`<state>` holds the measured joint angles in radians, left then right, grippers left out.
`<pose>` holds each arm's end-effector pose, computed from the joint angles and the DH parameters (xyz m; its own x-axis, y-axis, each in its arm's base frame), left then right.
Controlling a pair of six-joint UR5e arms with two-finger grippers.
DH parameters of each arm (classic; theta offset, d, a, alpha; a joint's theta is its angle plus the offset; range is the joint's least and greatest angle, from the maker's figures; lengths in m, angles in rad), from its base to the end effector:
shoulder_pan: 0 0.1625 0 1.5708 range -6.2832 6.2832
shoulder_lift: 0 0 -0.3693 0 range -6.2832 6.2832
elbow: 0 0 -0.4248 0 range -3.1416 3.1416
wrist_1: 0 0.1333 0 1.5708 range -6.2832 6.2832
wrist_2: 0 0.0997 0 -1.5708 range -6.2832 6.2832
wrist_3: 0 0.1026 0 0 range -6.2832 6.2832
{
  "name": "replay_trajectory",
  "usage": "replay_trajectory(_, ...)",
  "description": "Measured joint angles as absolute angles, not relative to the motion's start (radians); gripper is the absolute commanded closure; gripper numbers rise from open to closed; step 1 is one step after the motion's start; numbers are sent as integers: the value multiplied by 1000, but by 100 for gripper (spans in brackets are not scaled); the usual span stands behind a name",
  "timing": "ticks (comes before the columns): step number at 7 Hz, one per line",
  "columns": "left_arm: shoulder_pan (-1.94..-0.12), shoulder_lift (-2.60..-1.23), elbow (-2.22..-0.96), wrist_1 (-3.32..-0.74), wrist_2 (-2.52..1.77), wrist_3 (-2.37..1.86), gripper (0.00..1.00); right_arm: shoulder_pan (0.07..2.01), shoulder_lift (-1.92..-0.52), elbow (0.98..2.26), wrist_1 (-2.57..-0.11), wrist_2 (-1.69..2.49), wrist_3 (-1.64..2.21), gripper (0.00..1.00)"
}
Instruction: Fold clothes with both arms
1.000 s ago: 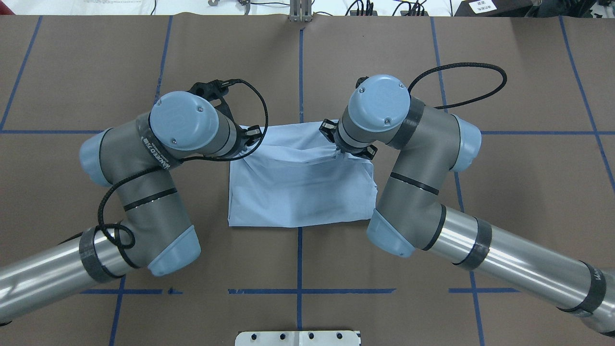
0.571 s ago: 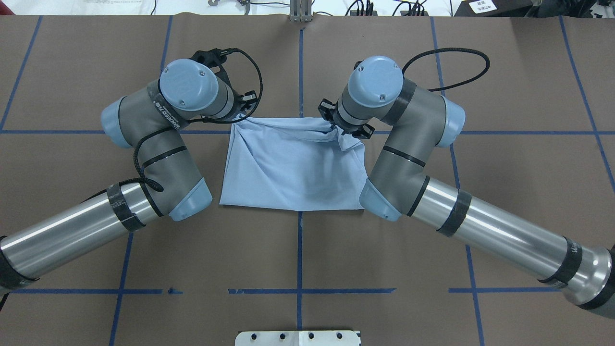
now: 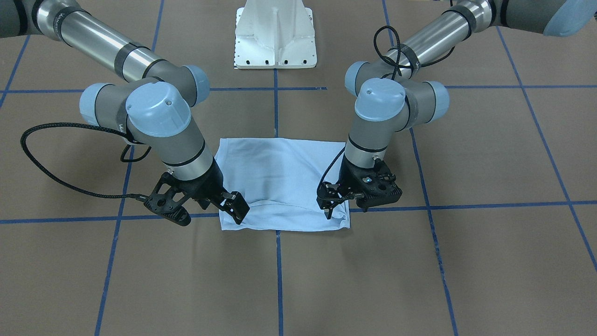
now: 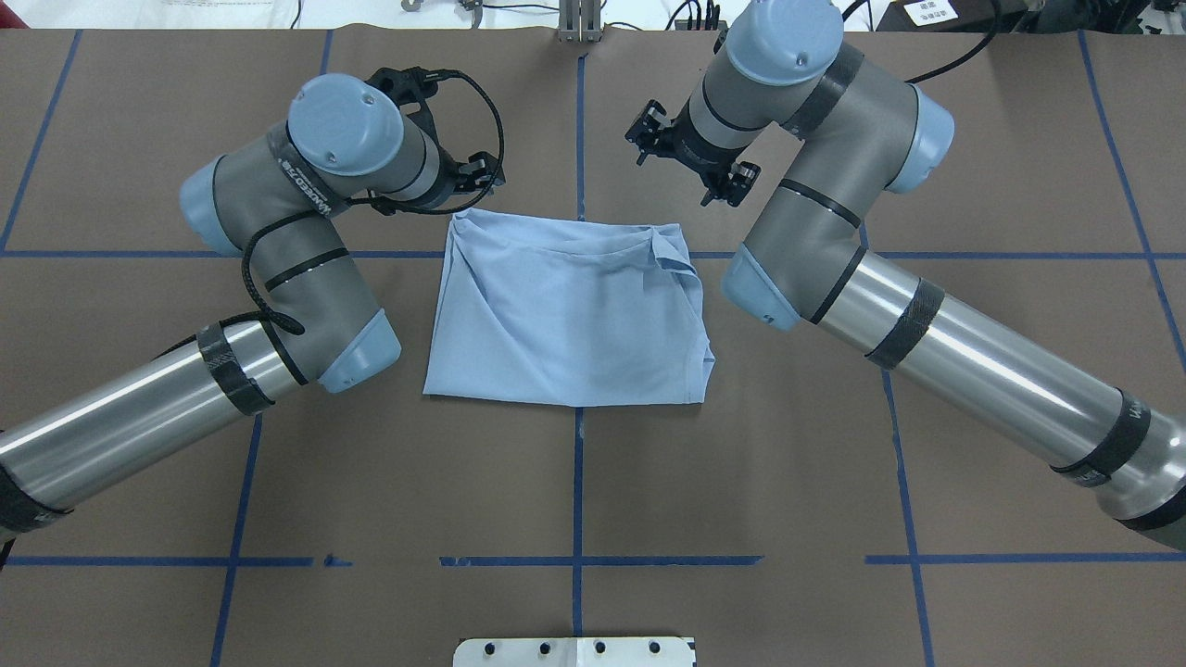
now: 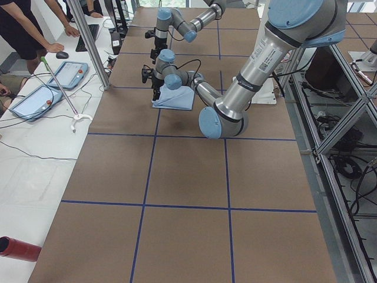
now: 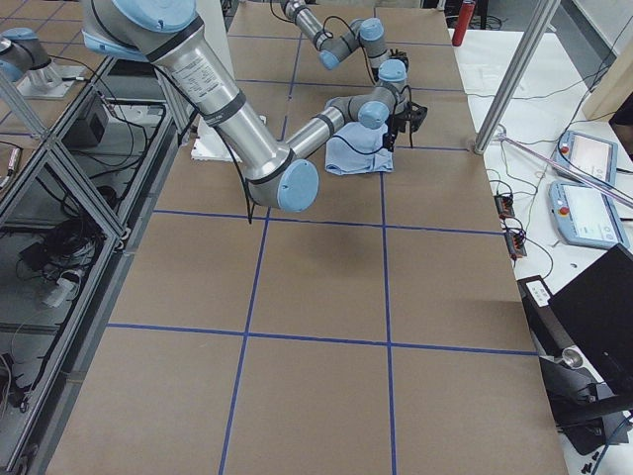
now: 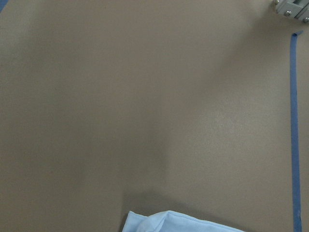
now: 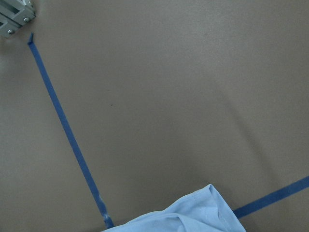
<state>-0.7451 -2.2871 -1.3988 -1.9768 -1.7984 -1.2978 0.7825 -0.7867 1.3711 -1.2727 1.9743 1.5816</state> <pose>0.4730 -0.5862 0.1981 0.5533 -0.1530 -0.8188 0.3909 0.9157 0.0930 -0.4672 -0.5957 0.1726 0.4458 0.4572 0.7696 -0.4382 0.8611 -0.2577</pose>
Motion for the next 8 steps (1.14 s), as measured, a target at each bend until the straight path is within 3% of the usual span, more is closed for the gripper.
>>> replay_trajectory(3, -817, -2215, -1466, -1977, -1902, -1152, 0, 690, -776, 1374, -1428, 1896, 1424, 0)
replay_trajectory(8, -821, -2202, -1471, -1983, -1910, -1147, 0, 637, -778, 1339, -1533, 1830, 1287, 0)
